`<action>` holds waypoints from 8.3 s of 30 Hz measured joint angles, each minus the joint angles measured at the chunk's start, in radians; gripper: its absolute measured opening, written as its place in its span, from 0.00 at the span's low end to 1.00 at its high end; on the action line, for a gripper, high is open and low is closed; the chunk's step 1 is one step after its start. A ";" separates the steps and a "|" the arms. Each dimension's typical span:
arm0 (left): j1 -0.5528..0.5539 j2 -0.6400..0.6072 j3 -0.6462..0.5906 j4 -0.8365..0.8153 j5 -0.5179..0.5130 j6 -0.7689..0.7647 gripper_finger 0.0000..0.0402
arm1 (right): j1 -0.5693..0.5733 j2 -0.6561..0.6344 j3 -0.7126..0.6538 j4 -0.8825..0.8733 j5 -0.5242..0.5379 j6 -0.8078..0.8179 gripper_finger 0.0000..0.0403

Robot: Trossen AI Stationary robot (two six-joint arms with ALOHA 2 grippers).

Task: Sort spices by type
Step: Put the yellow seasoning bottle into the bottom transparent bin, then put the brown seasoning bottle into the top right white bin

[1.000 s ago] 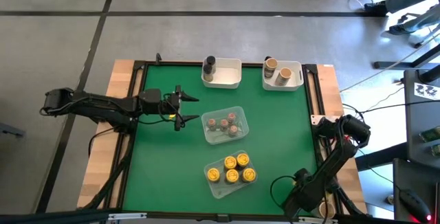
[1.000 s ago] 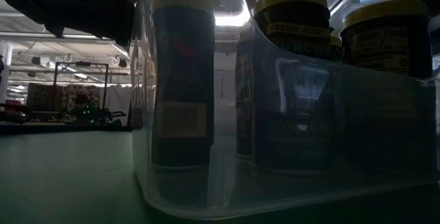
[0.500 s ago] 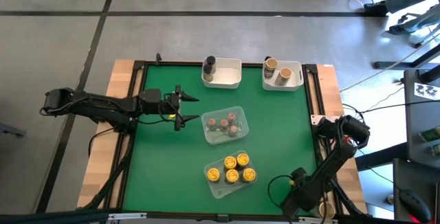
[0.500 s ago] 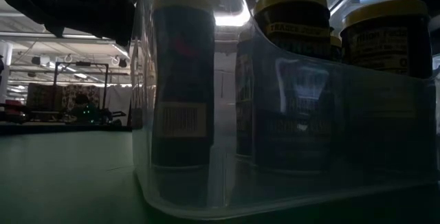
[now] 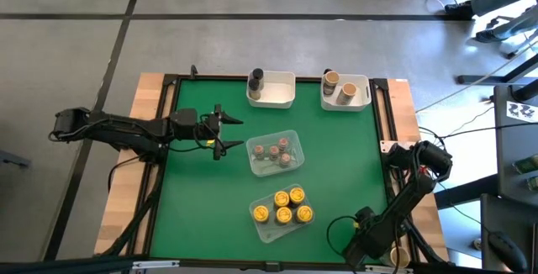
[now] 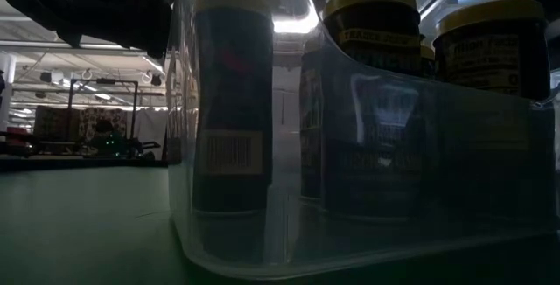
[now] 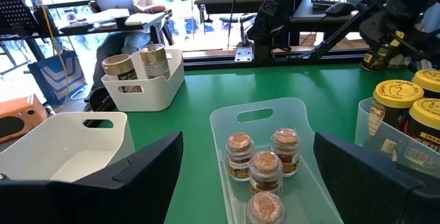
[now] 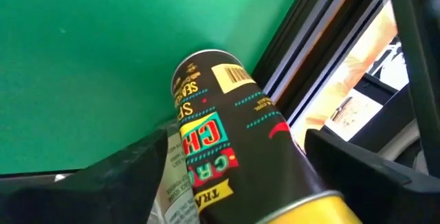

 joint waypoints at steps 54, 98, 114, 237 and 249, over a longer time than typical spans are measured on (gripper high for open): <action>0.000 0.000 -0.002 0.001 0.000 -0.011 0.78 | -0.066 -0.003 0.125 0.051 0.332 -0.034 0.53; 0.000 0.000 -0.001 0.000 0.000 -0.023 0.78 | -0.319 0.026 0.411 0.274 0.664 -0.563 0.53; 0.000 0.000 -0.001 -0.002 0.000 -0.018 0.78 | -0.330 0.067 0.407 0.239 0.682 -0.587 0.54; 0.000 0.000 -0.001 -0.007 0.000 -0.023 0.78 | 0.099 0.127 0.555 -0.342 0.053 0.307 0.97; 0.000 0.000 -0.001 -0.007 0.000 -0.023 0.78 | 0.106 0.128 0.465 -0.331 0.053 0.314 0.94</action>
